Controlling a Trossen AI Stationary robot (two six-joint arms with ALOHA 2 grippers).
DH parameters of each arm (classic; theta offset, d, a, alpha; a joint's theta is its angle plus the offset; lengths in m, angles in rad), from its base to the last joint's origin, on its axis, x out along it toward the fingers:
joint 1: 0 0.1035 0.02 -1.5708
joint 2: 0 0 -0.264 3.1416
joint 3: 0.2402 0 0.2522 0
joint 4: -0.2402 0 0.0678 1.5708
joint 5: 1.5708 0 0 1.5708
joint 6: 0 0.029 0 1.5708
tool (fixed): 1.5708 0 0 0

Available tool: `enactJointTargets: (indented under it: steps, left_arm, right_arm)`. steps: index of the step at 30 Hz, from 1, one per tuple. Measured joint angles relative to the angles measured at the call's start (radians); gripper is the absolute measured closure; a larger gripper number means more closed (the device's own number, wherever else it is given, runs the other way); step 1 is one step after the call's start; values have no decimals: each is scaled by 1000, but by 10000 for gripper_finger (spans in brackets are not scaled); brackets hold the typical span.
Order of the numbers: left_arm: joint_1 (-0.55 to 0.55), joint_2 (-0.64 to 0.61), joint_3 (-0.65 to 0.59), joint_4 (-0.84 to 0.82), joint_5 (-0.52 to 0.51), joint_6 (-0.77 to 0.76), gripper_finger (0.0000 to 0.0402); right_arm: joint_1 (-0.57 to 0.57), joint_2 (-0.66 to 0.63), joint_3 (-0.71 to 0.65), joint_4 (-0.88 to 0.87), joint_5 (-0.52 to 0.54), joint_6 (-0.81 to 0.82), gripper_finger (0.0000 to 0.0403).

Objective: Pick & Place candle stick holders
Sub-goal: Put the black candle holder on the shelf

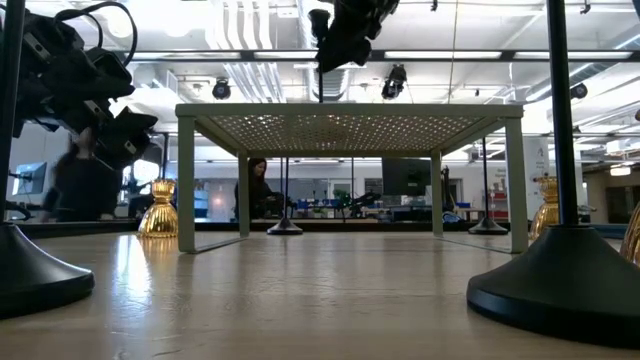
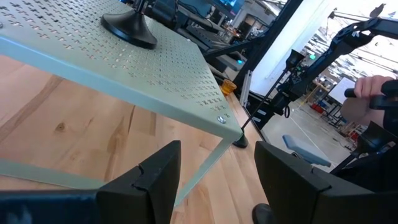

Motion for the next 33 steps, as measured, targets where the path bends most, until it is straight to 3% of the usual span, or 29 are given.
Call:
enactJointTargets:
  steps: [6, 12, 17, 21, 27, 33]
  left_arm:
    - [0, 2, 0, 1, 21, -12, 193]
    - [-1, 2, 7, -1, 168, -35, 193]
    - [-19, 8, 11, 18, 180, -6, 193]
    - [-62, 11, 11, 53, 128, 29, 193]
    - [-177, 52, 15, 258, 84, 44, 193]
    - [-339, 168, 72, 278, -79, 152, 193]
  right_arm:
    - [-2, -55, 0, -103, 23, 24, 226]
    - [-3, -136, -4, -204, 58, 68, 237]
    - [6, -235, -52, -232, 83, 125, 246]
    - [11, -341, -132, -221, 132, 171, 251]
    - [11, -514, -305, -104, 138, 250, 255]
    - [11, -654, -471, 26, 141, 272, 252]
